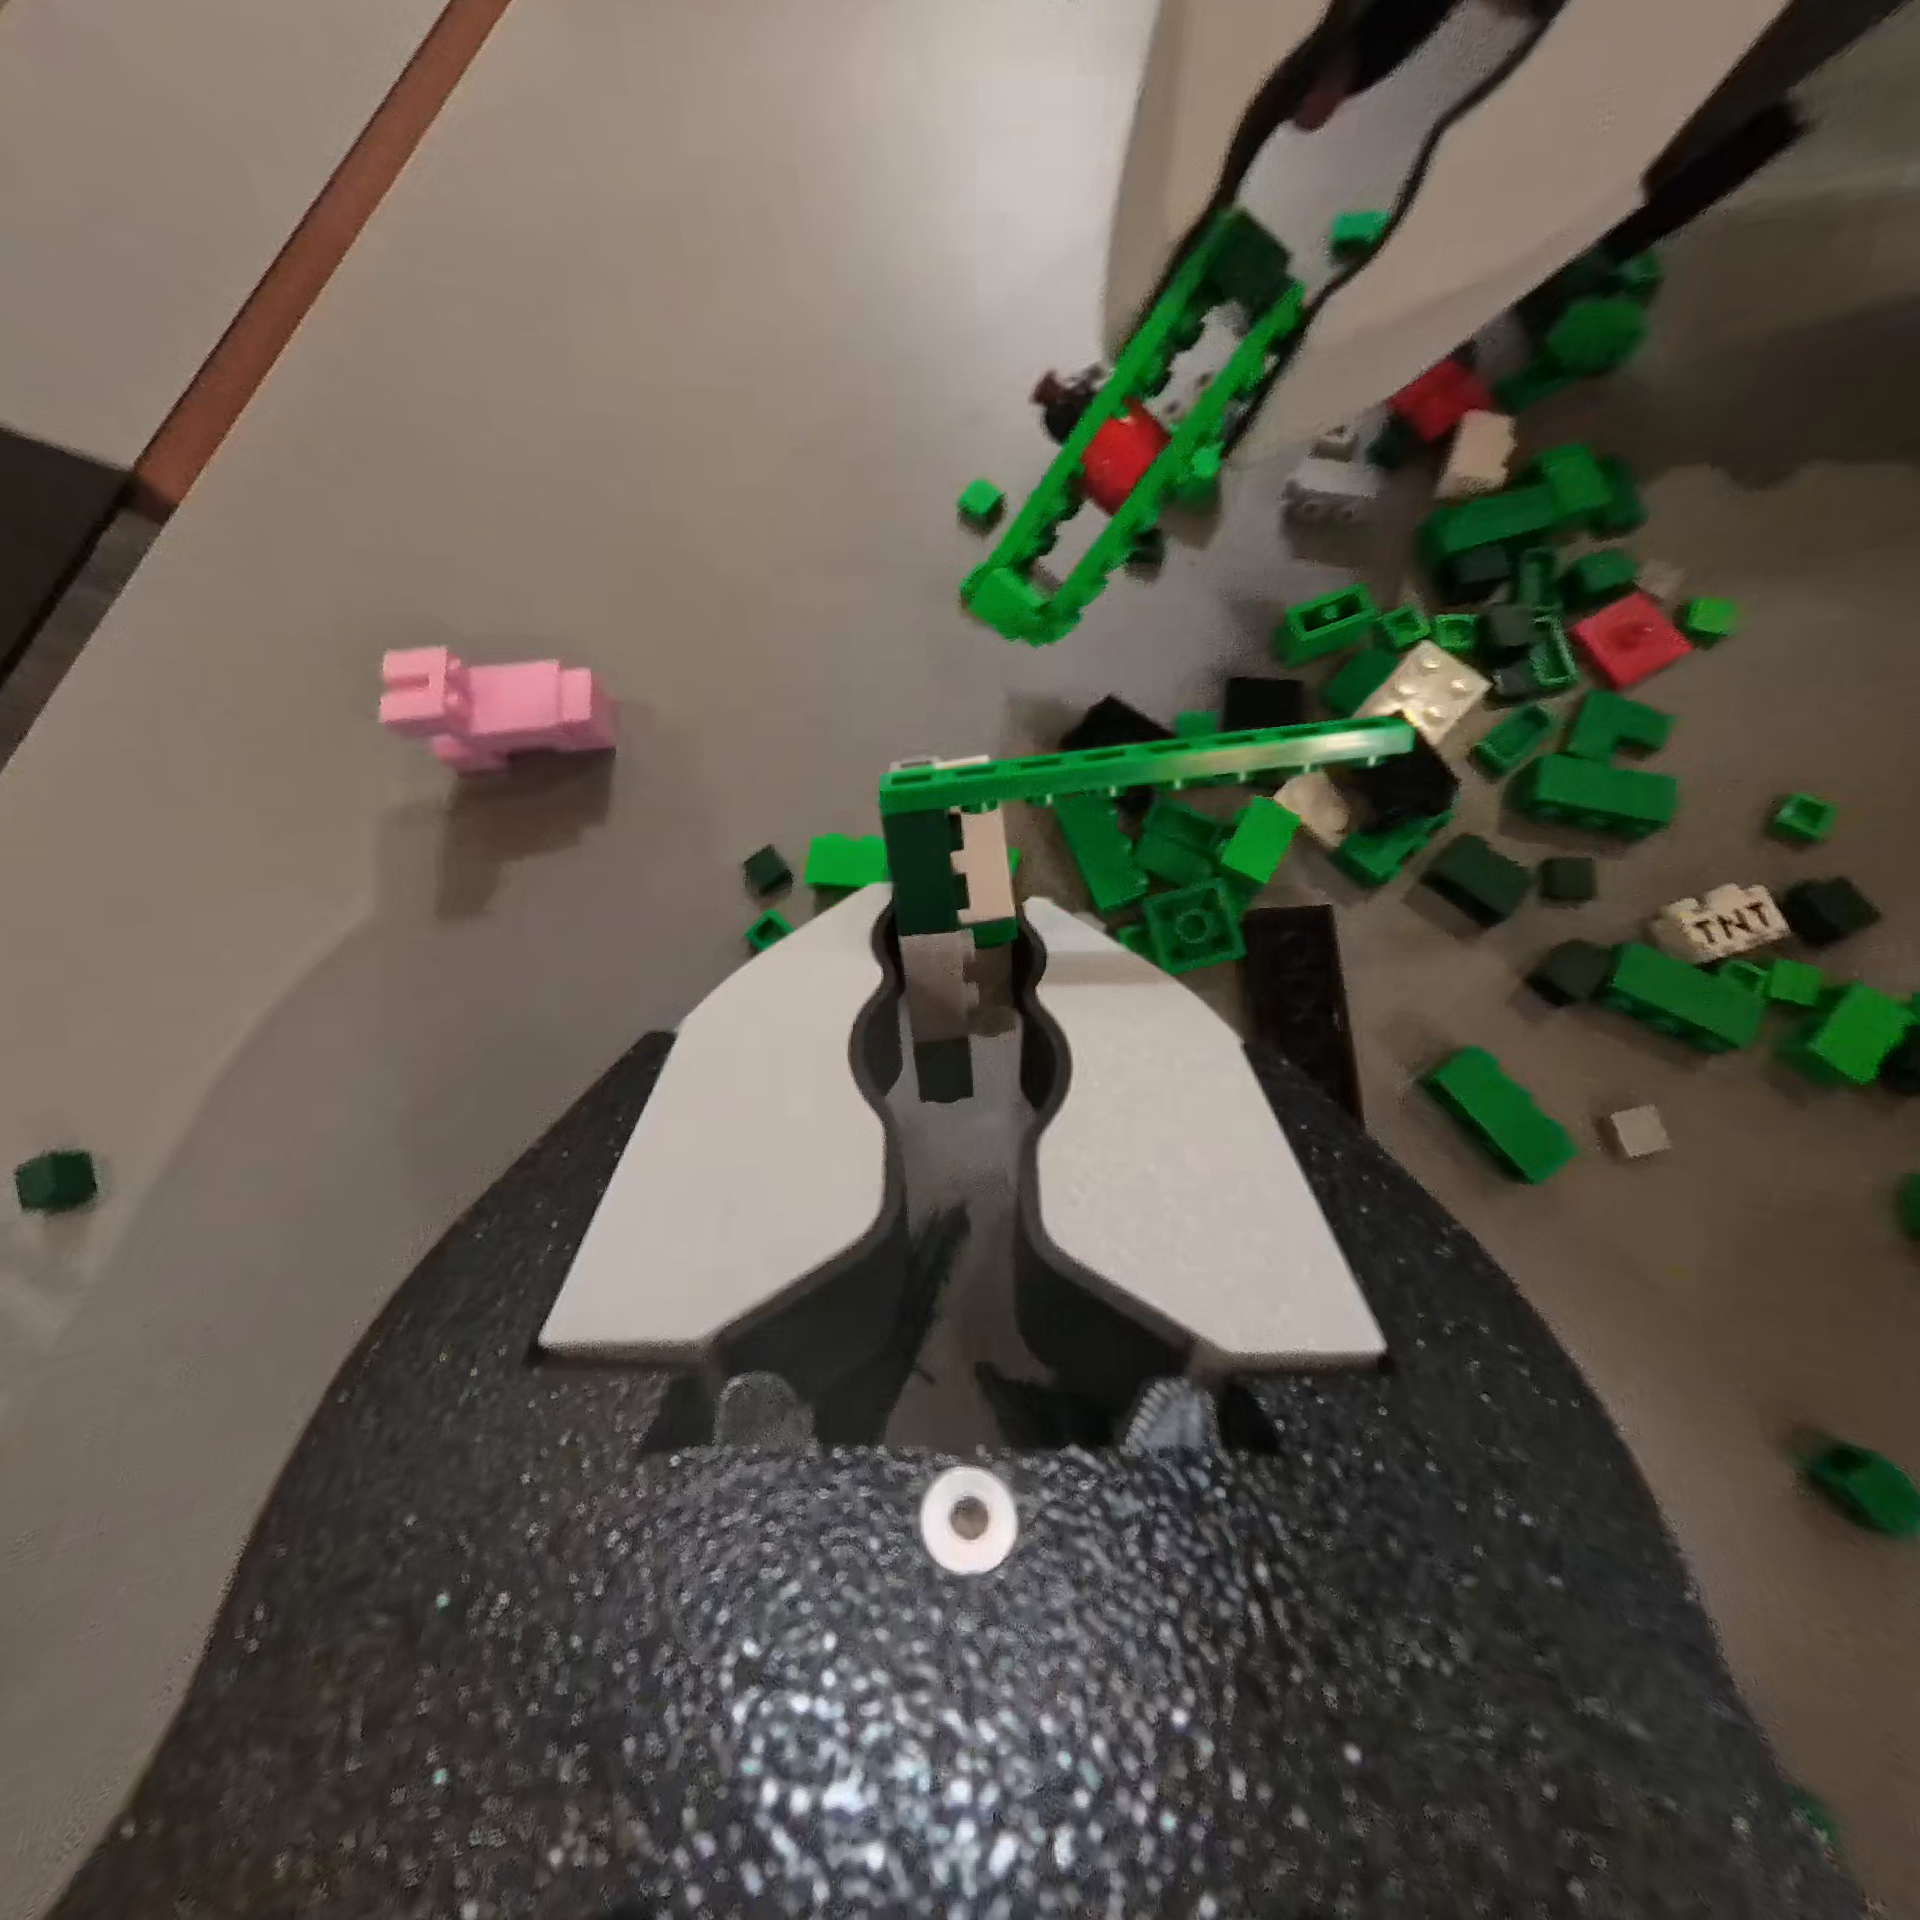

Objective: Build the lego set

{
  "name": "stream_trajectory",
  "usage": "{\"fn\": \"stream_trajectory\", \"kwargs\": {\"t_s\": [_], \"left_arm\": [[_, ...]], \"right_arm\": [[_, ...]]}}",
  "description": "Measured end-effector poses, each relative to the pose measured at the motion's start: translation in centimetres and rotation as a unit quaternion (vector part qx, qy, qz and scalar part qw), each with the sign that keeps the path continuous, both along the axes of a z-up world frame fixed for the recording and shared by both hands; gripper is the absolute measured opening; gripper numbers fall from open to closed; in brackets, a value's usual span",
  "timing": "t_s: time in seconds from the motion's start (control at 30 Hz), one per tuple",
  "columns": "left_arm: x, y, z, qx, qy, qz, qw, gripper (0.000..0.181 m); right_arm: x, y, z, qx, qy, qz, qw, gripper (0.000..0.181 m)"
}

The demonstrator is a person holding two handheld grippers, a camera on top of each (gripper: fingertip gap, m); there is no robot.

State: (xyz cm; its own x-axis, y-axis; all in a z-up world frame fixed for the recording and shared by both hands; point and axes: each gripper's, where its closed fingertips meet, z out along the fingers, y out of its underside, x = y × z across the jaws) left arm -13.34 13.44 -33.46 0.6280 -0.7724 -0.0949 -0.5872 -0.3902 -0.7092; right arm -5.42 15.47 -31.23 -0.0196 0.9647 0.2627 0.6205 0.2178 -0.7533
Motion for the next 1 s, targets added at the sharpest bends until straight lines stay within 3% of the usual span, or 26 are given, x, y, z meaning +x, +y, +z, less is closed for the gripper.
{"fn": "stream_trajectory", "kwargs": {"t_s": [0.03,0.13,0.2,0.3,0.4,0.47,0.57,0.63,0.77,0.8,0.87,0.9,1.0], "left_arm": [[-0.3,0.2,-0.2,-0.012,0.002,0.017,1.000,0.018],[-0.9,0.6,-0.5,-0.042,0.004,0.068,0.997,0.018],[-0.7,0.4,-0.5,-0.074,-0.013,0.090,0.993,0.018],[0.1,0.2,-0.4,-0.103,-0.035,0.107,0.988,0.018],[1.1,-0.1,-0.2,-0.112,-0.034,0.102,0.988,0.017],[1.8,-0.3,-0.1,-0.106,-0.025,0.084,0.991,0.018],[1.7,-1.3,-0.5,-0.087,0.038,0.015,0.995,0.017],[1.5,-2.5,-1.7,-0.071,0.120,-0.058,0.989,0.018],[2.0,-2.9,-1.7,-0.058,0.141,-0.084,0.985,0.017],[2.0,-2.9,-1.7,-0.056,0.138,-0.088,0.985,0.017],[1.7,-2.9,-1.6,-0.053,0.131,-0.091,0.986,0.017],[1.5,-2.8,-1.4,-0.047,0.129,-0.092,0.986,0.017],[2.3,-2.9,-0.3,-0.009,0.107,-0.120,0.987,0.017]], "right_arm": [[0.1,0.1,-0.4,-0.005,-0.009,-0.006,1.000,0.023],[0.8,0.5,-1.1,-0.039,-0.062,-0.045,0.996,0.070],[0.5,0.4,-0.5,-0.054,-0.060,-0.061,0.995,0.078],[-2.4,-1.7,1.4,-0.073,0.005,-0.046,0.996,0.065],[-4.2,-2.5,1.0,-0.013,-0.019,-0.054,0.998,0.058],[-4.8,-2.0,1.7,0.049,0.003,-0.069,0.996,0.015],[-4.2,-1.7,1.6,0.111,-0.018,-0.041,0.993,0.004],[-3.6,-3.0,1.1,0.109,-0.031,0.030,0.993,0.004],[-1.9,-3.4,0.0,0.066,-0.075,0.049,0.994,0.004],[-1.4,-3.5,-0.3,0.047,-0.091,0.047,0.994,0.010],[-0.3,-3.6,-1.0,0.008,-0.128,0.039,0.991,0.049],[0.1,-3.6,-1.1,-0.005,-0.136,0.037,0.990,0.057],[-0.7,-3.8,0.2,-0.003,-0.081,0.049,0.996,0.058]]}}
